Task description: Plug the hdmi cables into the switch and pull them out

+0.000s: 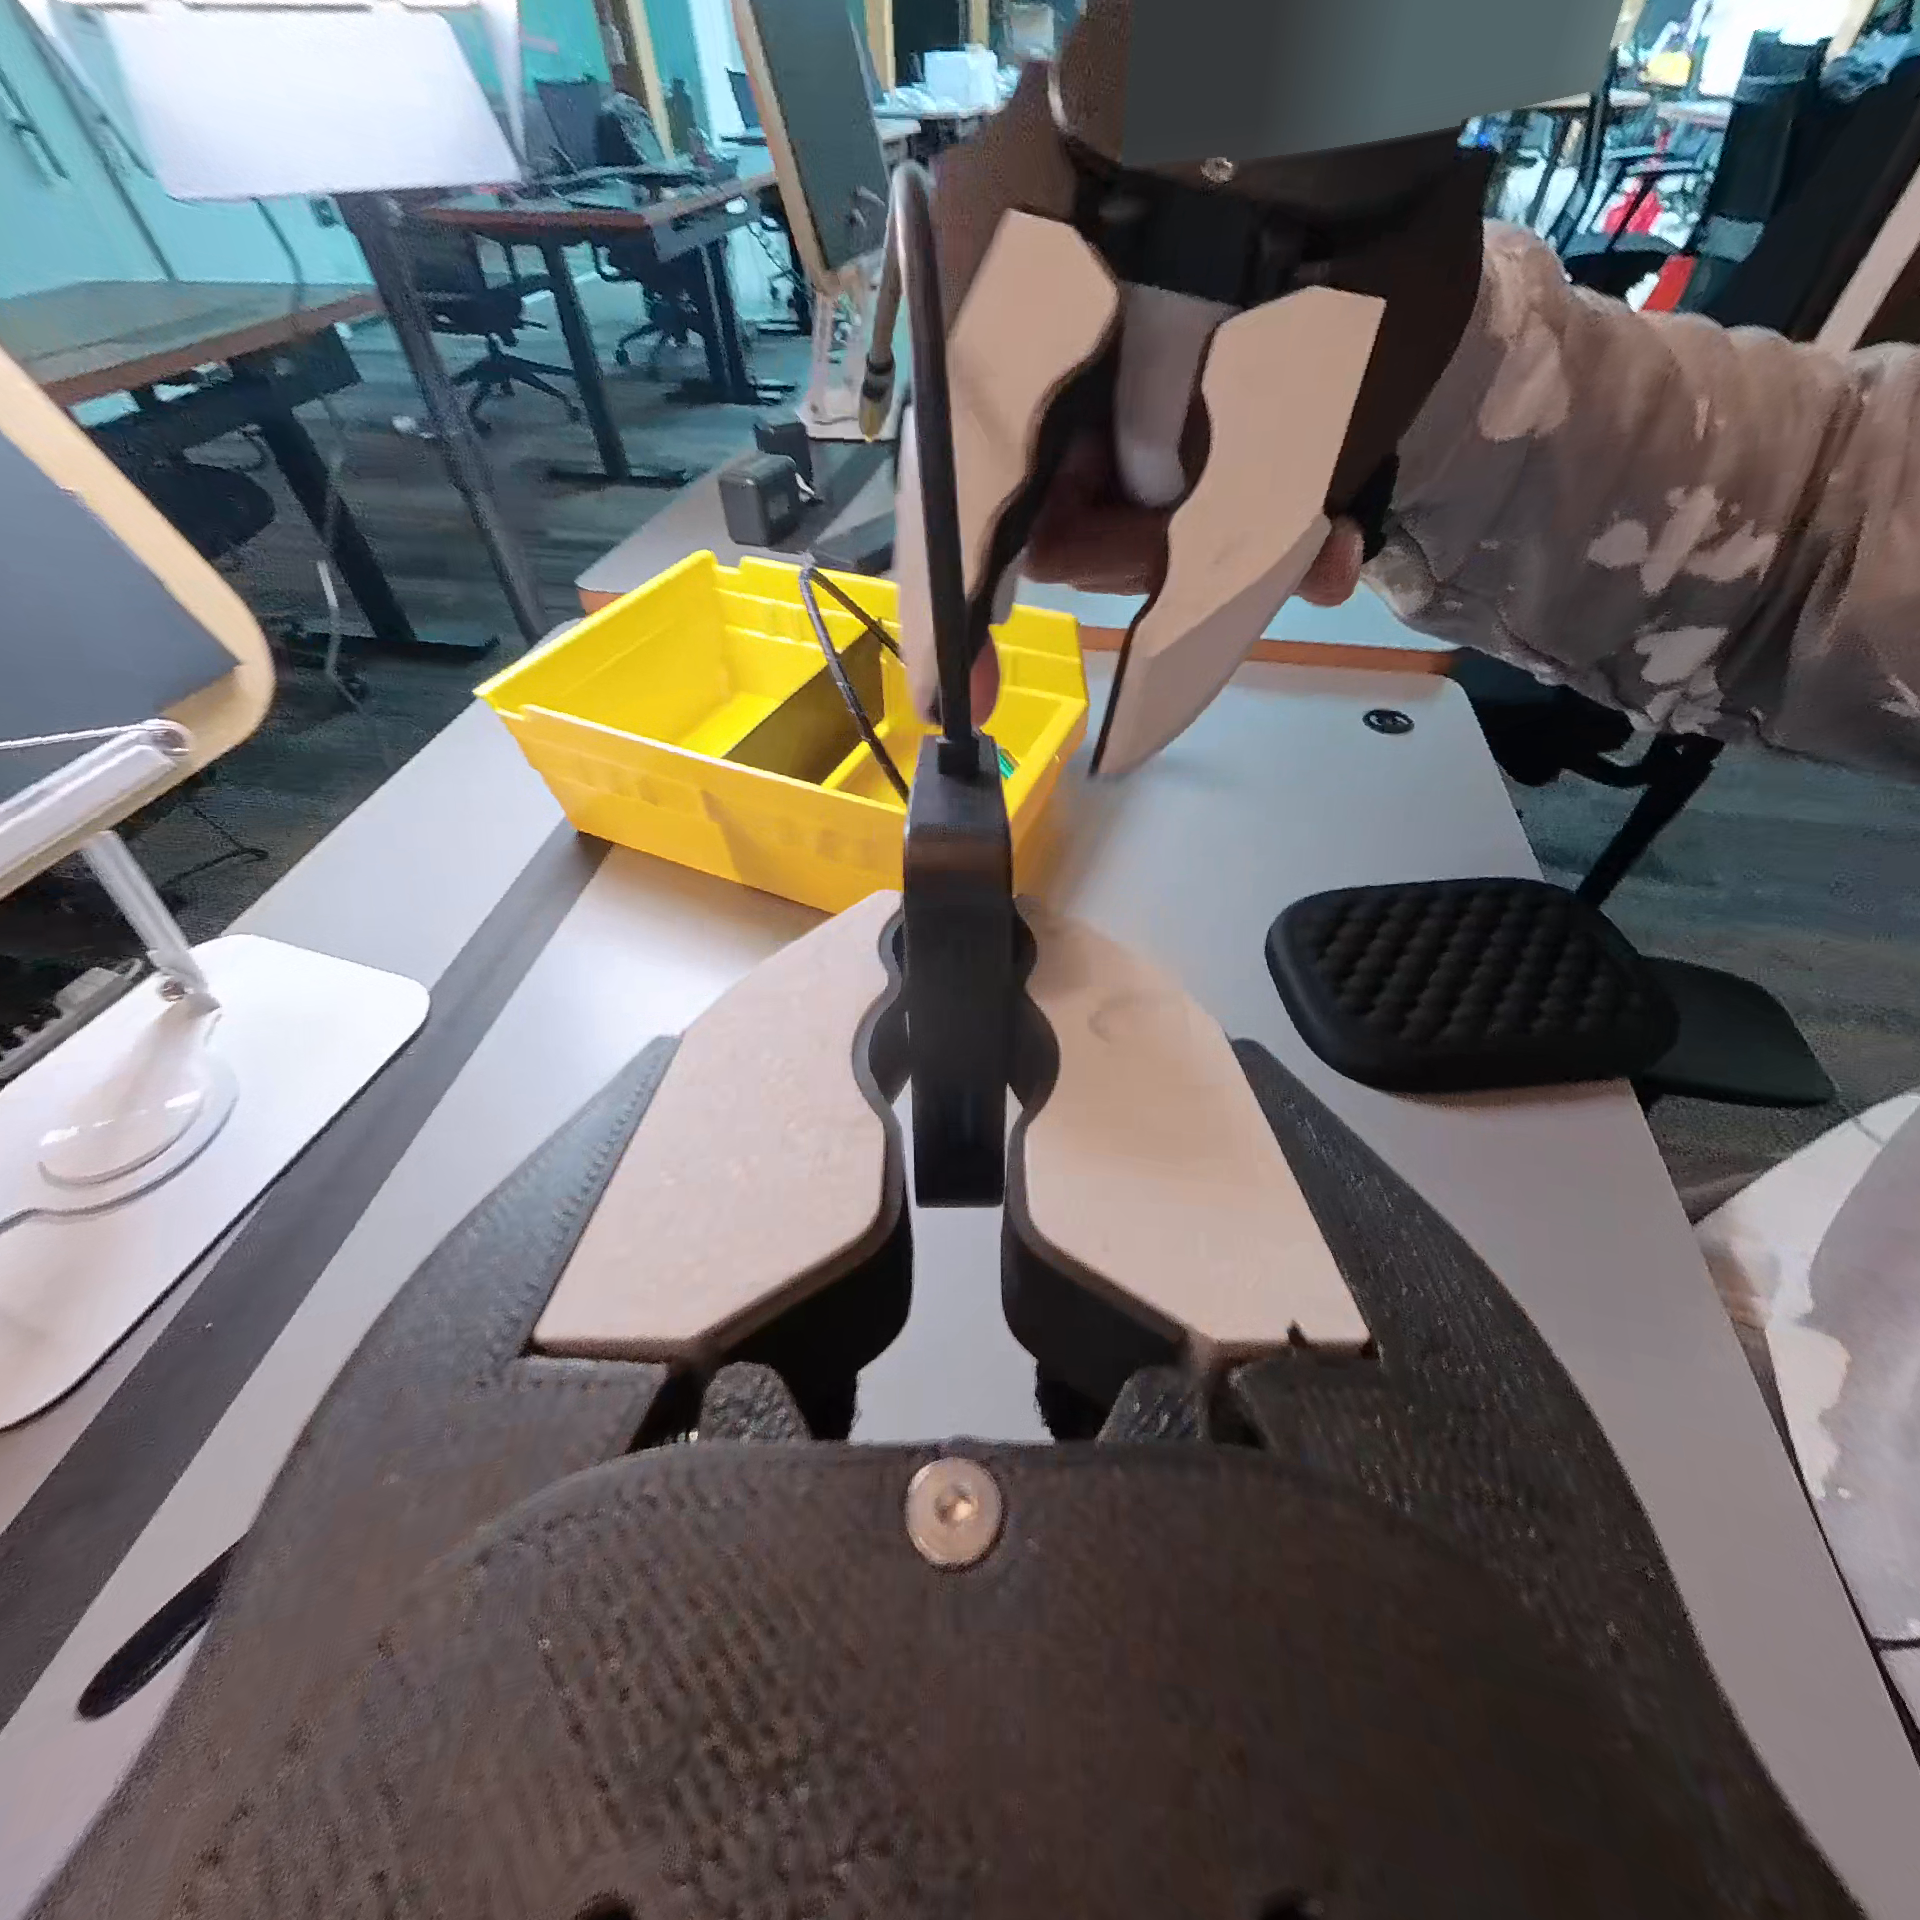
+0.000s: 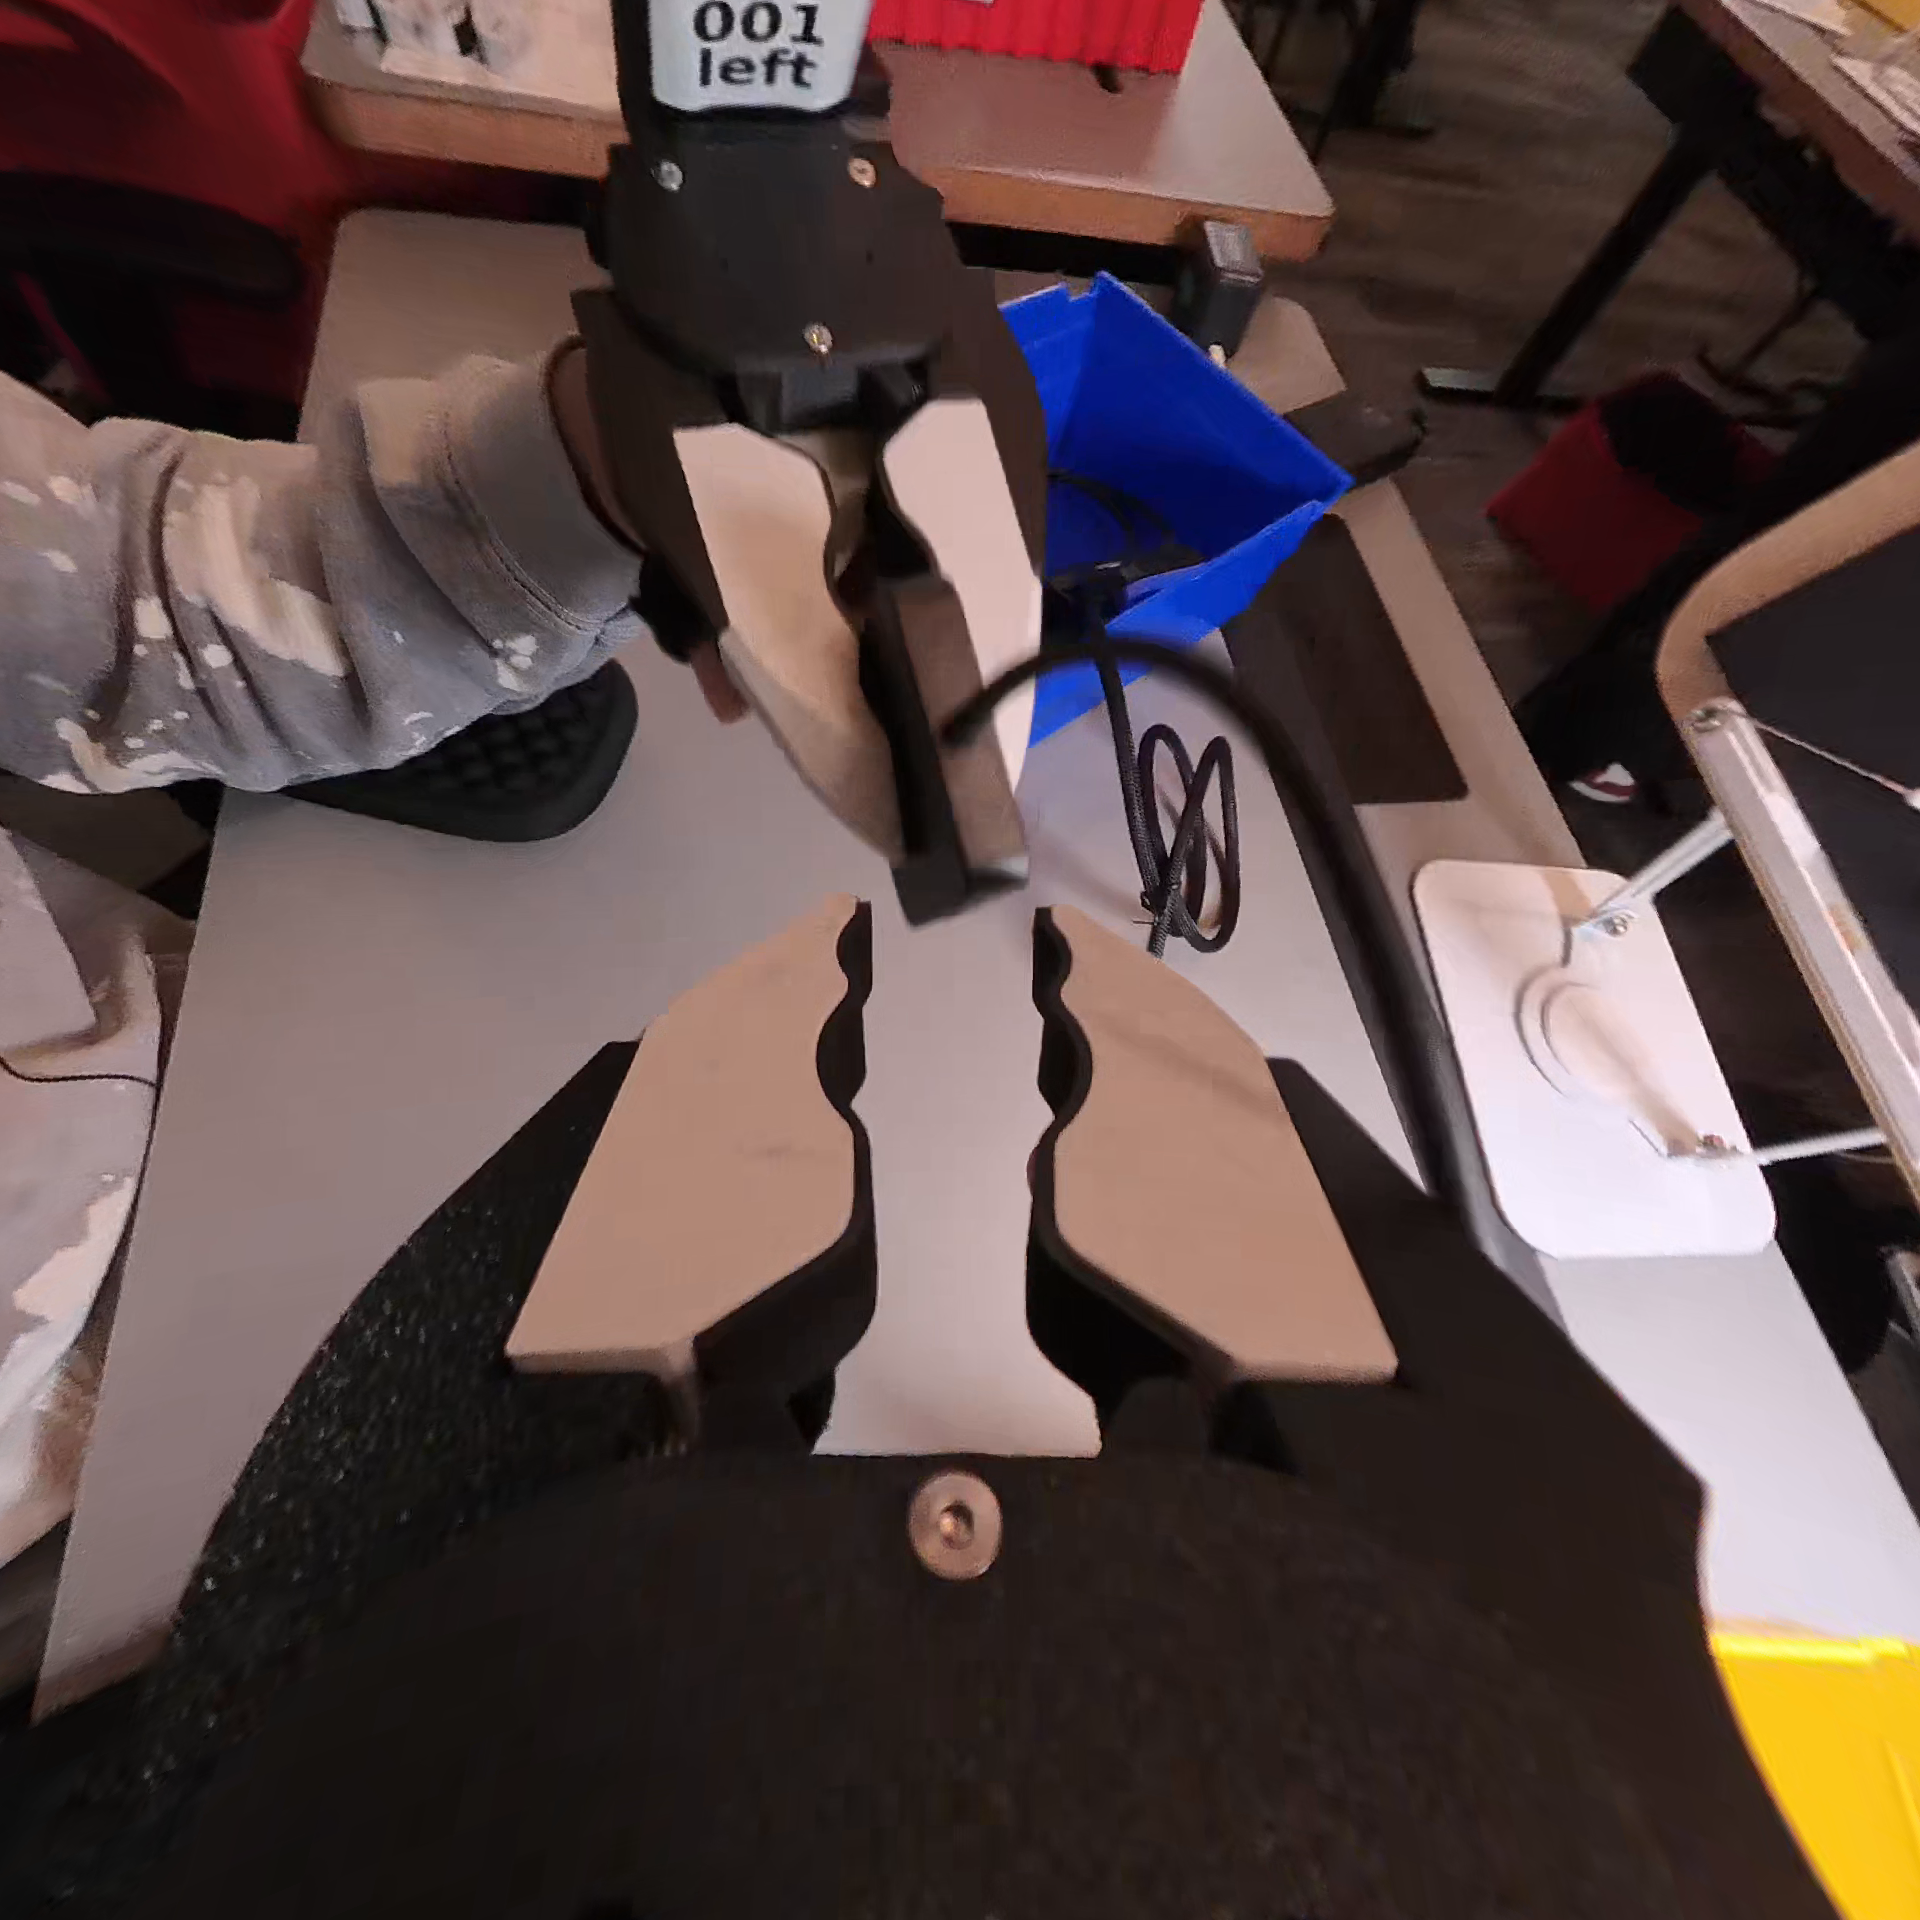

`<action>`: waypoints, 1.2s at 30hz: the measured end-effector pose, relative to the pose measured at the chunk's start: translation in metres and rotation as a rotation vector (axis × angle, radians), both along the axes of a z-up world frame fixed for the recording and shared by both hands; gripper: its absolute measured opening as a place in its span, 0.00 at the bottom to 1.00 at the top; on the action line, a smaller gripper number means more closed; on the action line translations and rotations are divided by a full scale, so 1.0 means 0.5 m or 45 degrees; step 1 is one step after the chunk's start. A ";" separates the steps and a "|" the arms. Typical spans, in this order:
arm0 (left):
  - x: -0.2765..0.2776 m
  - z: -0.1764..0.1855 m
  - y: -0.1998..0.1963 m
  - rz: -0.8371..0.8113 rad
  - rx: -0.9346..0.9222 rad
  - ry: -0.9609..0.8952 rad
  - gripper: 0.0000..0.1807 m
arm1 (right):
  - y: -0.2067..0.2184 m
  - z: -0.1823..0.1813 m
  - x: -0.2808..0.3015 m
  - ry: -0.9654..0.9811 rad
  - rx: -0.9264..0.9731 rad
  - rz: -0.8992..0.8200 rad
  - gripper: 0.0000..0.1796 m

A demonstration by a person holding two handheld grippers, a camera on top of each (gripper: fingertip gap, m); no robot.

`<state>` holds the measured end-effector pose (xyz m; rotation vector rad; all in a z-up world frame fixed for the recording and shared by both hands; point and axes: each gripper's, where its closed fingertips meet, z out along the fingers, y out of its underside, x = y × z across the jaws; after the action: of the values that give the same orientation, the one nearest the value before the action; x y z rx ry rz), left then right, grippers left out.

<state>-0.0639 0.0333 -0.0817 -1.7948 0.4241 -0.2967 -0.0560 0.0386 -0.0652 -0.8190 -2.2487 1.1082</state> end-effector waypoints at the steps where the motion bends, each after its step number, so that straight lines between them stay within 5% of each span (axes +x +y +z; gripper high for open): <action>1: 0.008 -0.007 0.005 -0.012 -0.017 0.007 0.08 | -0.007 -0.005 -0.006 -0.002 0.012 0.012 0.16; 12: 0.035 -0.050 0.017 -0.114 -0.100 -0.008 0.08 | 0.003 -0.049 0.003 -0.020 0.069 0.076 0.09; 15: 0.010 -0.014 0.023 -0.020 0.008 -0.101 0.17 | 0.034 -0.047 0.010 -0.045 0.059 0.040 0.08; 20: -0.095 0.023 0.001 0.247 0.113 -0.124 0.21 | 0.206 -0.051 0.008 -0.115 0.179 -0.246 0.08; 28: -0.161 0.022 -0.015 0.400 0.105 -0.167 0.20 | 0.651 -0.158 0.020 -0.399 0.603 -0.959 0.09; 36: -0.179 0.002 -0.014 0.457 0.057 -0.123 0.20 | 0.740 -0.300 -0.017 -0.574 0.622 -1.036 0.08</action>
<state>-0.1536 0.0265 -0.0807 -1.7663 0.0362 -0.1194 -0.0647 0.4084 -0.2150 -1.6476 -2.0141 -0.0061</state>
